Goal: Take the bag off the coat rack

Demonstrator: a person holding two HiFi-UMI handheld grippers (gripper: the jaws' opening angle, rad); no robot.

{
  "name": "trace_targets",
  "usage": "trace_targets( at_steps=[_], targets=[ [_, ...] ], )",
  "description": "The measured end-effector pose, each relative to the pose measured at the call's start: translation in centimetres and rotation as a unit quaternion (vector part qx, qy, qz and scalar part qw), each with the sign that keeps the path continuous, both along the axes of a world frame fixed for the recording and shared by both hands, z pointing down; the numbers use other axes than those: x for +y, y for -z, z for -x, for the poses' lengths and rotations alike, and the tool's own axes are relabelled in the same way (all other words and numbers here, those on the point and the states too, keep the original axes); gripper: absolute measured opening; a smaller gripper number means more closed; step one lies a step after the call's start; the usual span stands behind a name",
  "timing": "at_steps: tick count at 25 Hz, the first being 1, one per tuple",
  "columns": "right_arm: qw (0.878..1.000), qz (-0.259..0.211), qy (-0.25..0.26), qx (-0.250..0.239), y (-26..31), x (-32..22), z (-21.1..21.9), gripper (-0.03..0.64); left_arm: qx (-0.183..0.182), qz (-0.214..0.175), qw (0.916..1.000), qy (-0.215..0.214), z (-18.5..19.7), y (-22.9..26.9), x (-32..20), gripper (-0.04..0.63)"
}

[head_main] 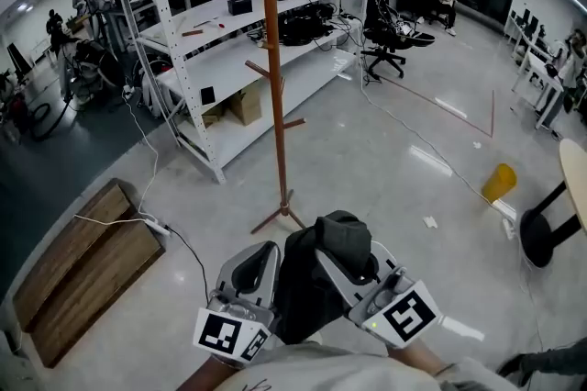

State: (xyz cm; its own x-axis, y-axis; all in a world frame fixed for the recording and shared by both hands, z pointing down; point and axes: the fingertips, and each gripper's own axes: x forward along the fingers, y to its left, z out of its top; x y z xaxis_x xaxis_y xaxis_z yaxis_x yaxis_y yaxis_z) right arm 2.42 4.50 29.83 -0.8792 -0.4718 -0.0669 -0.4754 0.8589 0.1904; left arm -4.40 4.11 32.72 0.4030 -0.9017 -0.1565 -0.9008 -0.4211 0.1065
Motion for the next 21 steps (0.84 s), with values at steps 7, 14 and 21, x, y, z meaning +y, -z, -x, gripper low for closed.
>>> trace_targets(
  at_steps=[7,14,21],
  targets=[
    [1.0,0.001,-0.002,0.0,0.1,0.8,0.1,0.034,0.001,-0.003,1.0,-0.001,0.0,0.2,0.5,0.018],
    [1.0,-0.002,0.002,-0.006,0.2,1.4,0.6,0.034,0.0,-0.005,1.0,-0.003,0.3,0.2,0.9,0.018],
    [1.0,-0.005,0.008,-0.003,0.2,1.6,1.5,0.034,0.001,-0.005,1.0,-0.002,0.9,0.0,0.9,0.018]
  ],
)
